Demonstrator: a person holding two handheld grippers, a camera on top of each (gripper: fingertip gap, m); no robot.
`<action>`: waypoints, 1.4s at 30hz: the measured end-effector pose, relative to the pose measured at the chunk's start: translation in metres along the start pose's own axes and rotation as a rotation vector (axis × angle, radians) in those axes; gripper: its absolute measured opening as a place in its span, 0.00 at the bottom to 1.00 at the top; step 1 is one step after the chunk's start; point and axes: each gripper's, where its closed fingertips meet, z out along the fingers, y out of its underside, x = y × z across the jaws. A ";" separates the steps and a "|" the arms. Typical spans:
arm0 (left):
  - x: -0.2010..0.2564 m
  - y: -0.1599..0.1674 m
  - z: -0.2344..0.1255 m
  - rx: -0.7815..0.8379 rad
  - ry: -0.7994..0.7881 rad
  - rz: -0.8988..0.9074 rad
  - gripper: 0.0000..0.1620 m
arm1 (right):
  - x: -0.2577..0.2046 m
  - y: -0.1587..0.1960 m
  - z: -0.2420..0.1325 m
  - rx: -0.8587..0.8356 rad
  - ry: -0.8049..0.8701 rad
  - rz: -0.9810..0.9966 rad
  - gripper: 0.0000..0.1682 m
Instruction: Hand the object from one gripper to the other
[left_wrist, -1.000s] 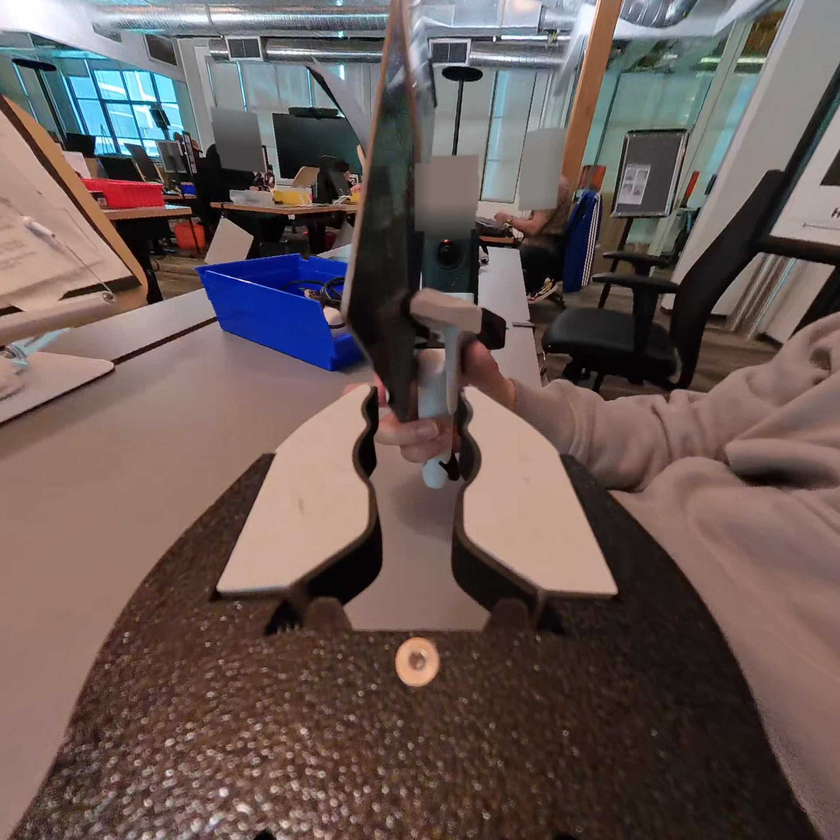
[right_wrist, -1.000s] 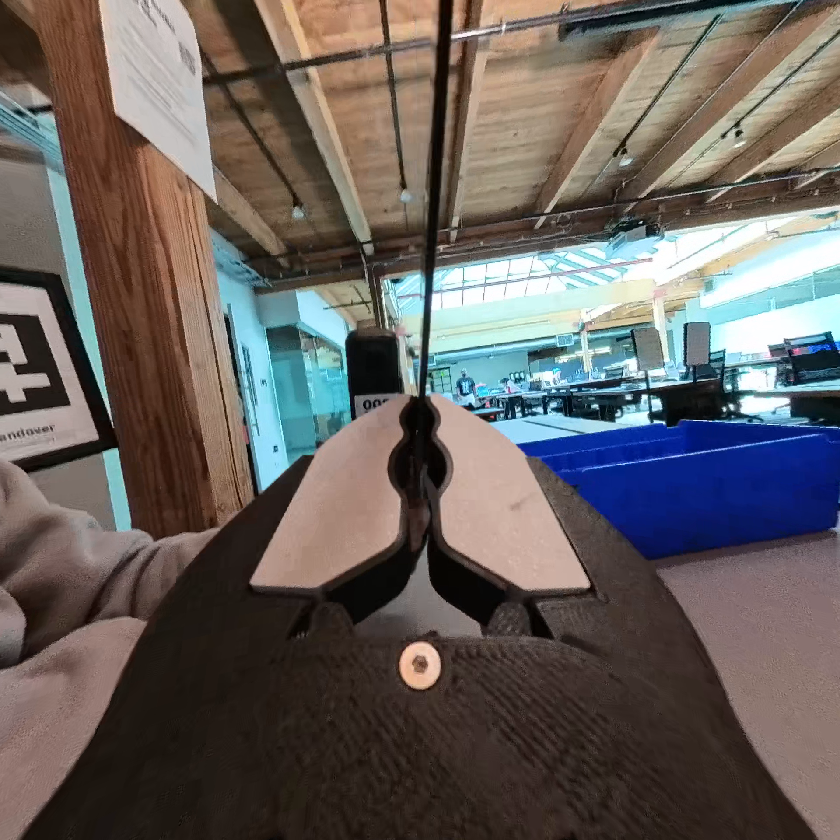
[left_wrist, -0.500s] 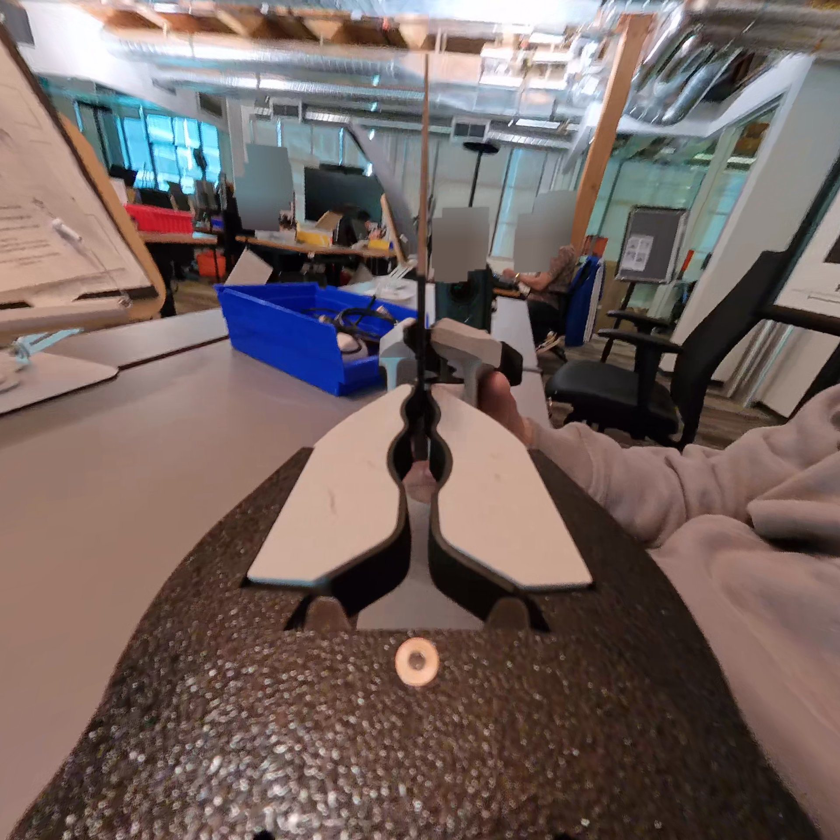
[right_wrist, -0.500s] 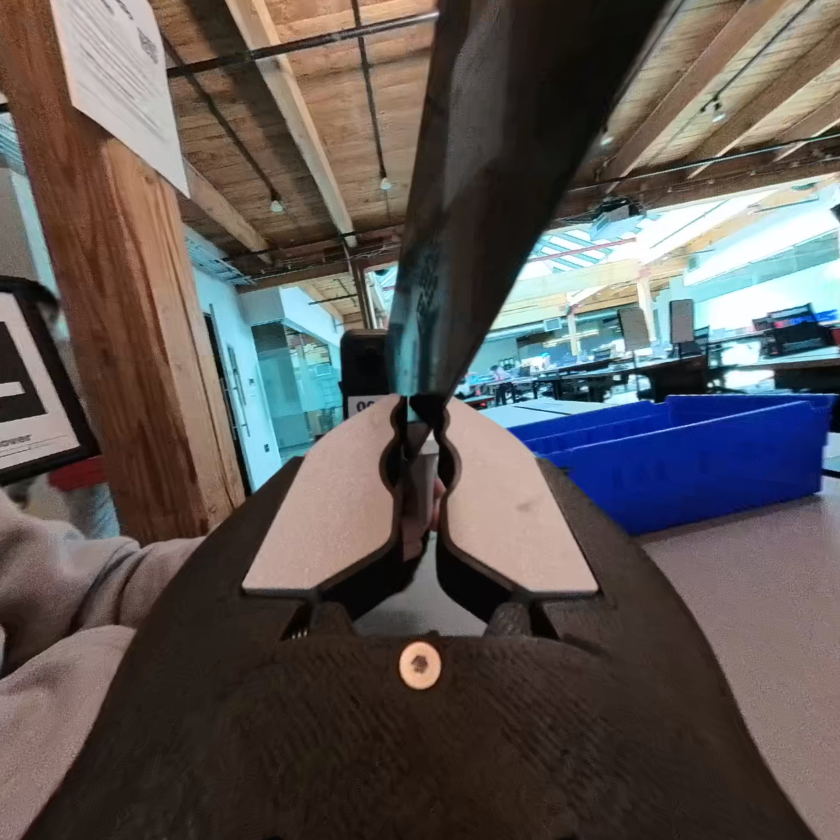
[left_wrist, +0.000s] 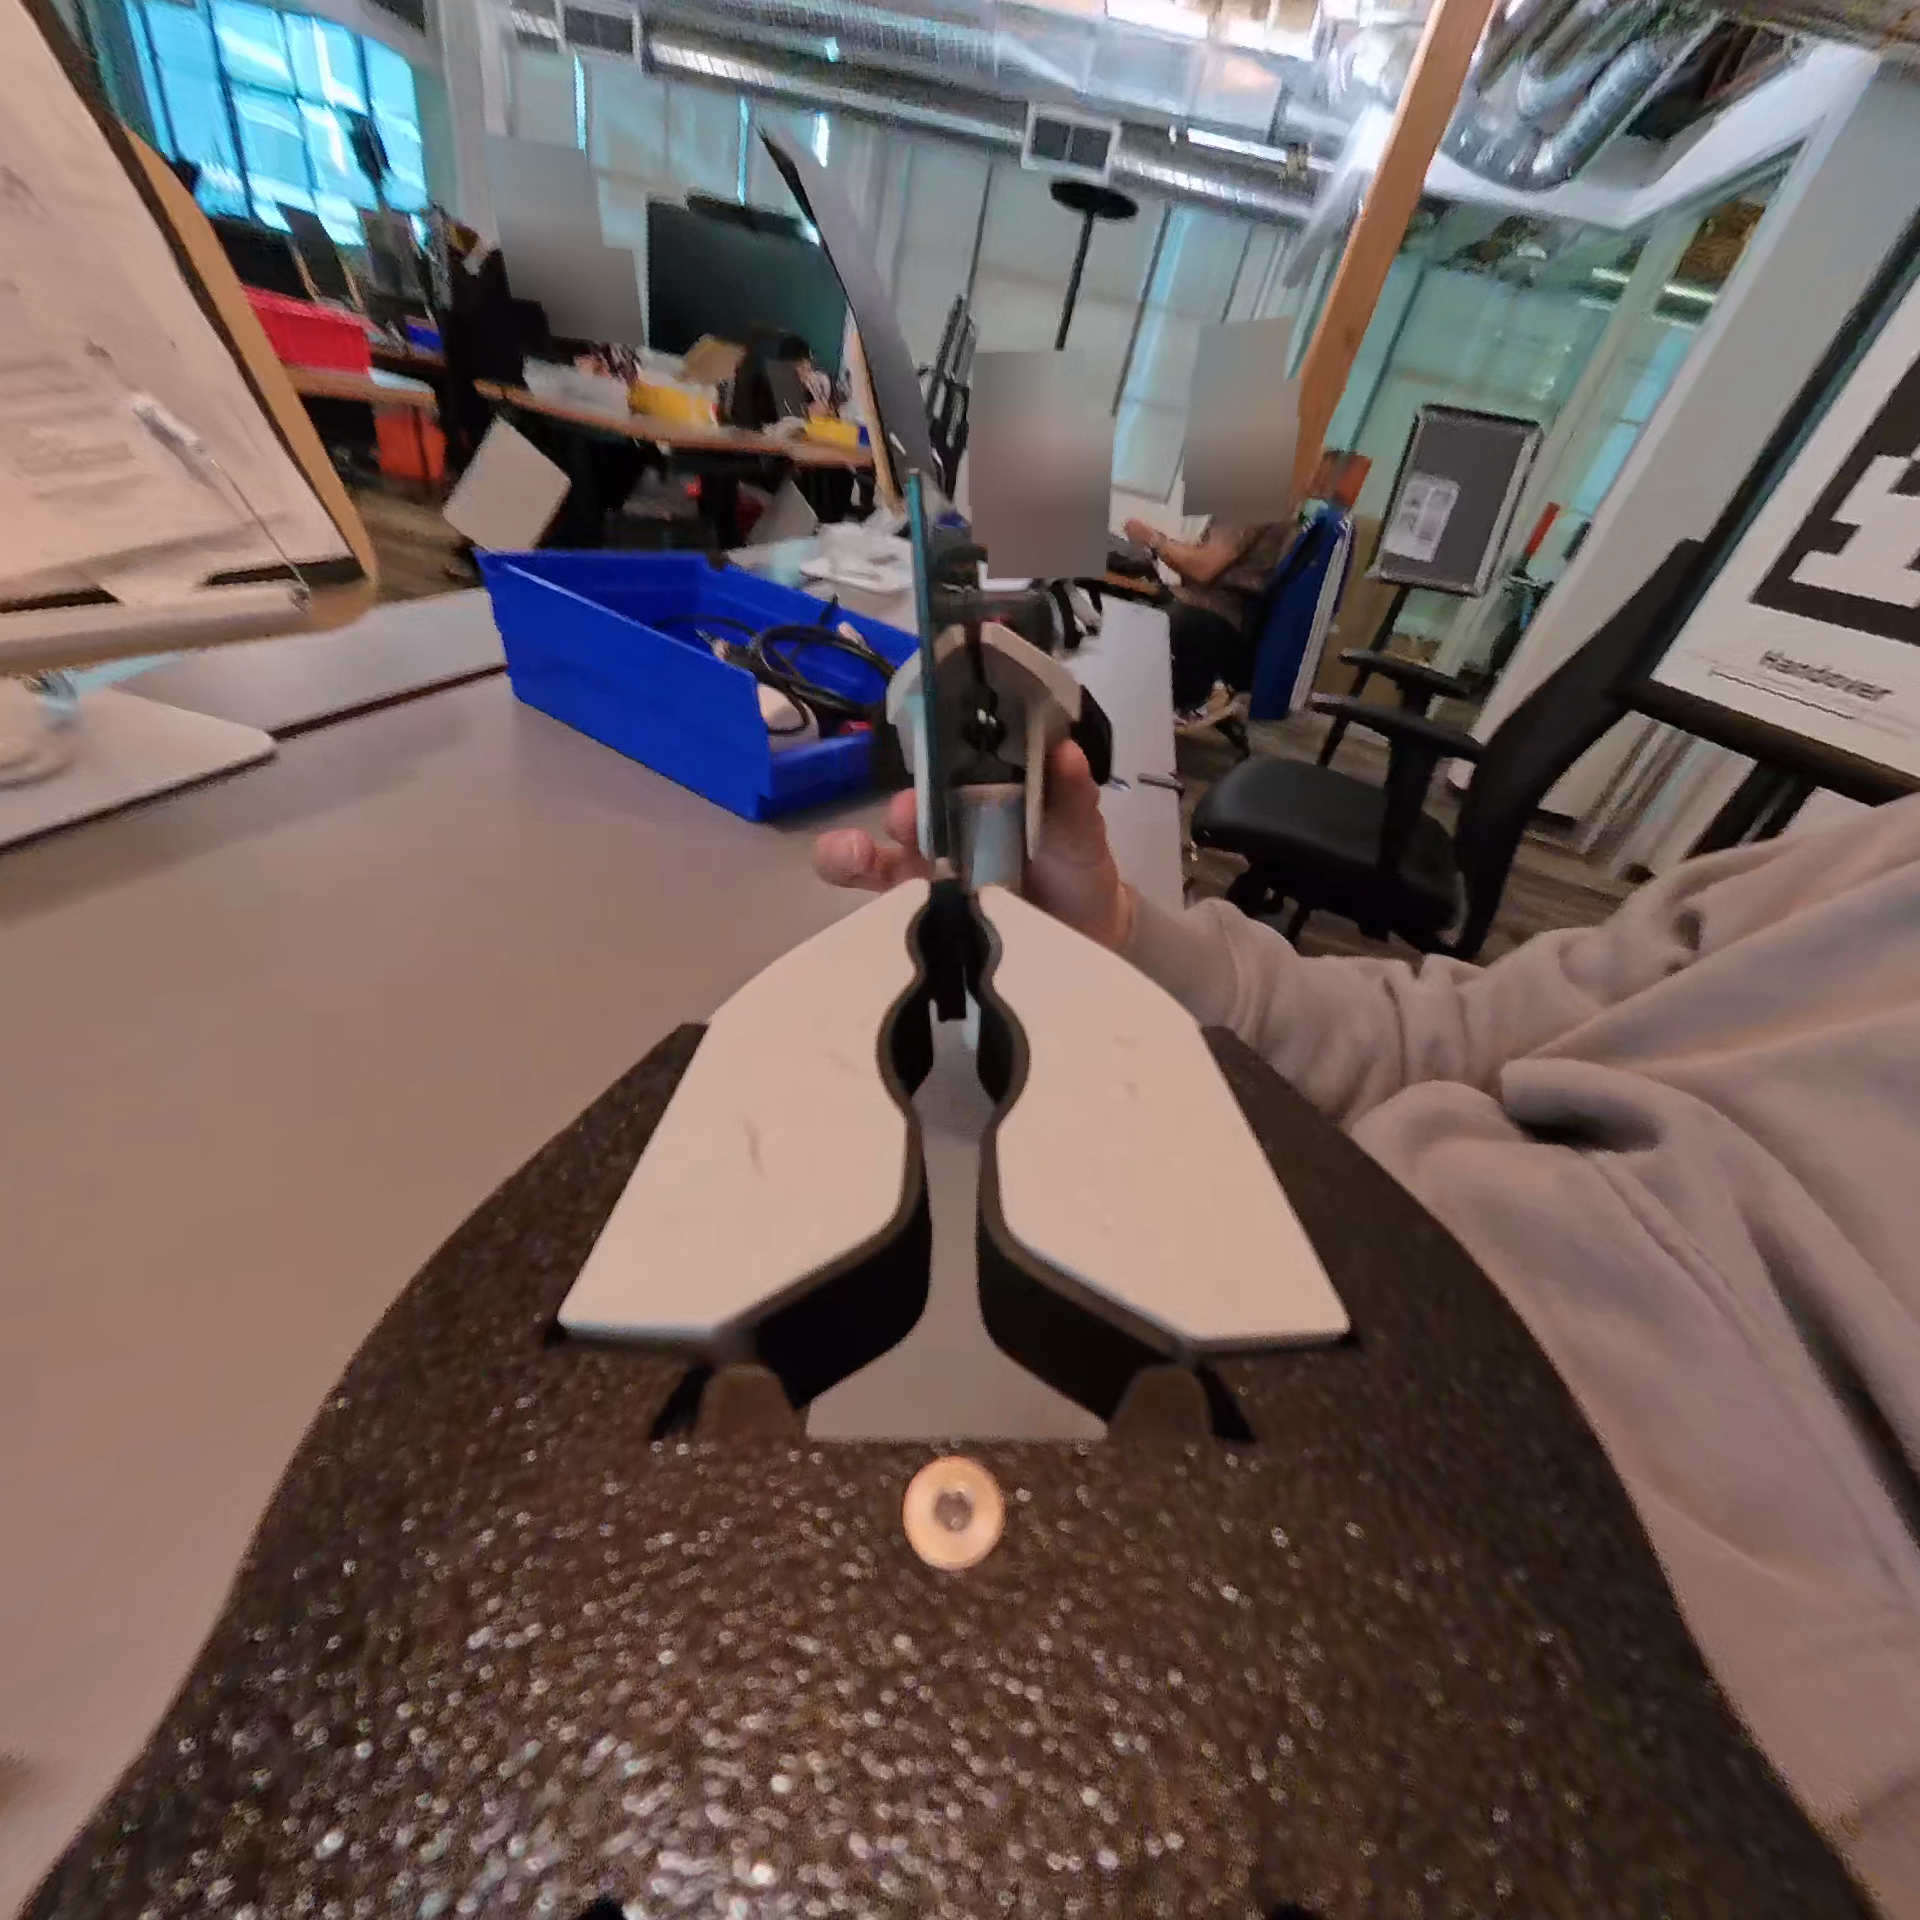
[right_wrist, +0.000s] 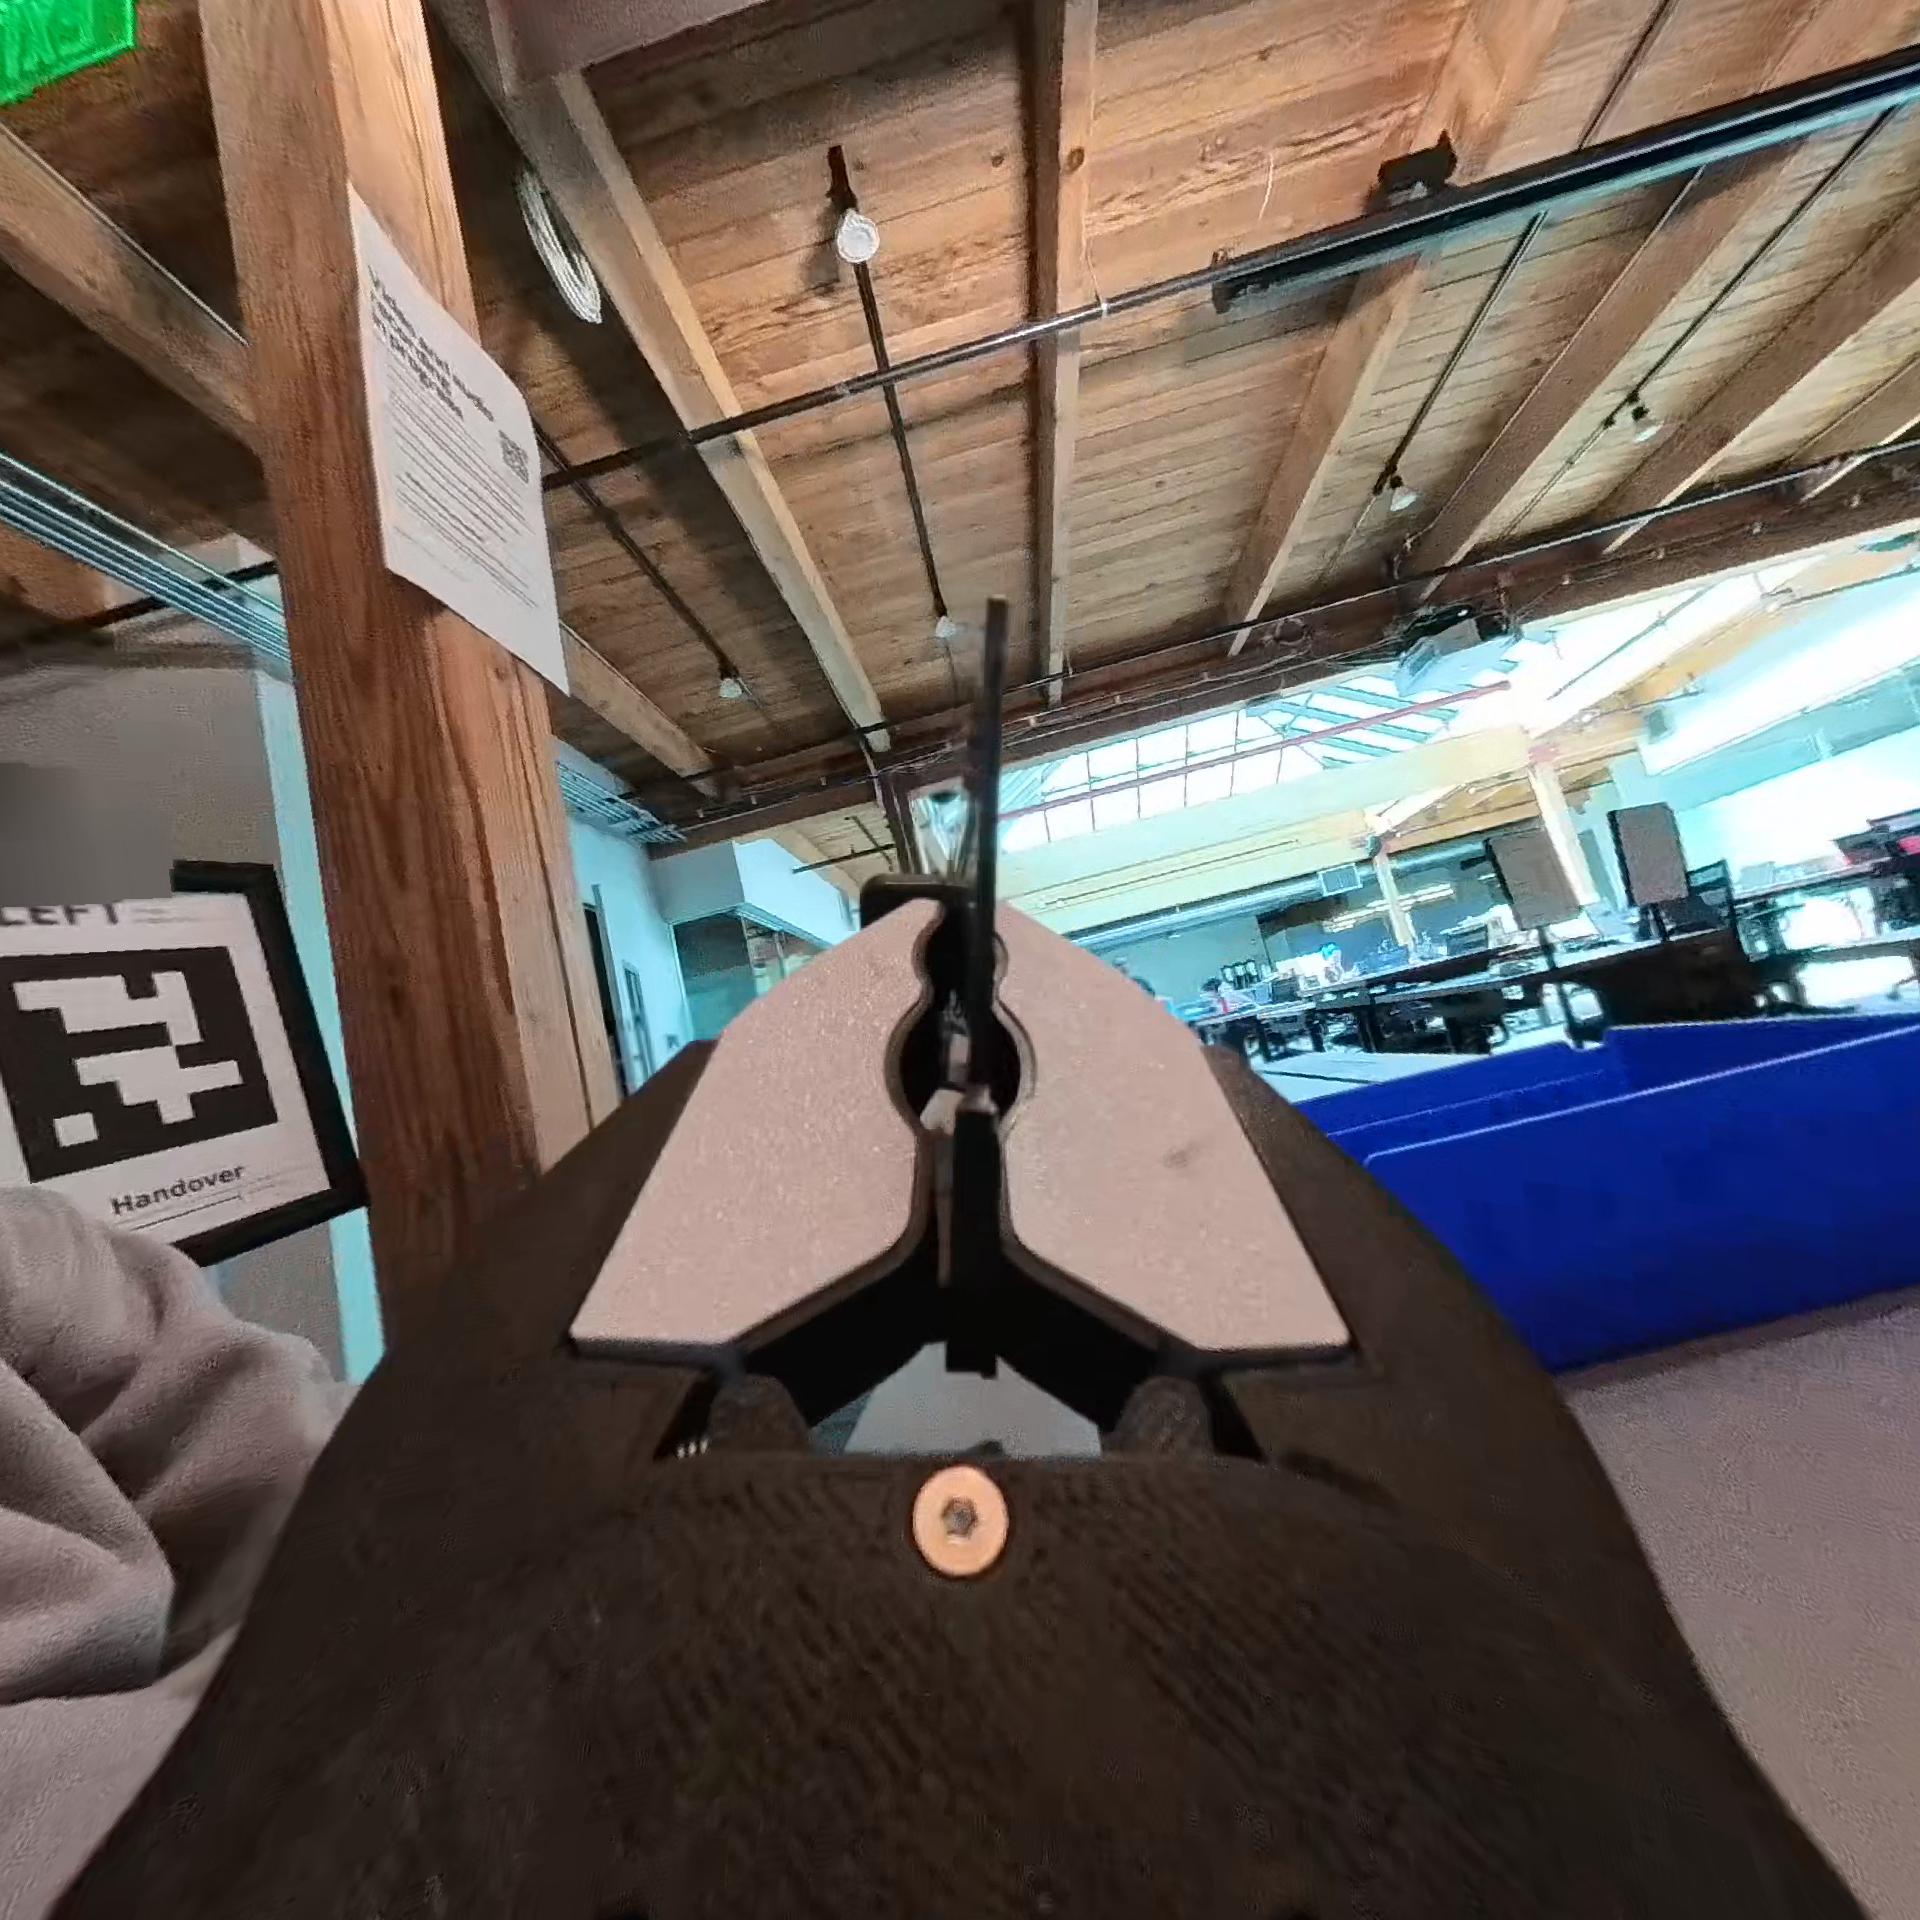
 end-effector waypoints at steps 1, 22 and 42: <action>-0.004 -0.001 0.002 0.028 -0.022 0.025 0.02 | -0.001 -0.001 -0.001 0.005 -0.008 0.006 0.01; 0.004 -0.006 0.046 0.276 -0.004 0.079 0.01 | 0.000 0.007 0.005 0.022 -0.036 0.039 0.03; -0.006 -0.009 0.018 -0.205 -0.497 0.127 0.01 | 0.066 0.056 -0.006 -0.642 0.528 -1.307 0.58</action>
